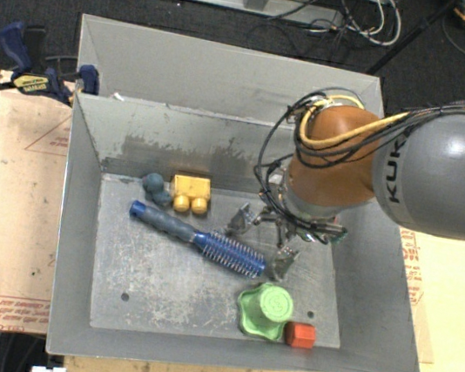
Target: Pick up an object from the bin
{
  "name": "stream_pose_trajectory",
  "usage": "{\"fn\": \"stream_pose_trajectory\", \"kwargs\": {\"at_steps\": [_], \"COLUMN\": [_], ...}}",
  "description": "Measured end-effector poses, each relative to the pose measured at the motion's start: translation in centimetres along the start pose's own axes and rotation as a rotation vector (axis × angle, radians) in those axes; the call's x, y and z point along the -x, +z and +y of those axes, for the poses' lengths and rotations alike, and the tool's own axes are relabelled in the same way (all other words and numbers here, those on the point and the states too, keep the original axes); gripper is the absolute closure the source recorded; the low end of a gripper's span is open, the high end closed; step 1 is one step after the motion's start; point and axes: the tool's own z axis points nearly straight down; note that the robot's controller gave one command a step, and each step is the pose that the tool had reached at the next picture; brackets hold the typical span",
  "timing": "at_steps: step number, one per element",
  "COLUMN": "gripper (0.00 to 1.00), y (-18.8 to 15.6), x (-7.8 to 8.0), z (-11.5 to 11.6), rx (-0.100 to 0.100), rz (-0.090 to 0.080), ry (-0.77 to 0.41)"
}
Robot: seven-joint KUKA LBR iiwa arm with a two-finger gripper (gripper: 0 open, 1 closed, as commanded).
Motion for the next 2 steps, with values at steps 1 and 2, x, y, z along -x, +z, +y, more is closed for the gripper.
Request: {"fn": "stream_pose_trajectory", "kwargs": {"at_steps": [1,2], "gripper": [0.0,0.0], "y": [-0.4,-5.9], "x": [-3.4,-3.2], "z": [5.4,10.2], "rx": [-0.026,-0.032], "rz": [-0.023,-0.036], "ry": [-0.235,-0.006]}}
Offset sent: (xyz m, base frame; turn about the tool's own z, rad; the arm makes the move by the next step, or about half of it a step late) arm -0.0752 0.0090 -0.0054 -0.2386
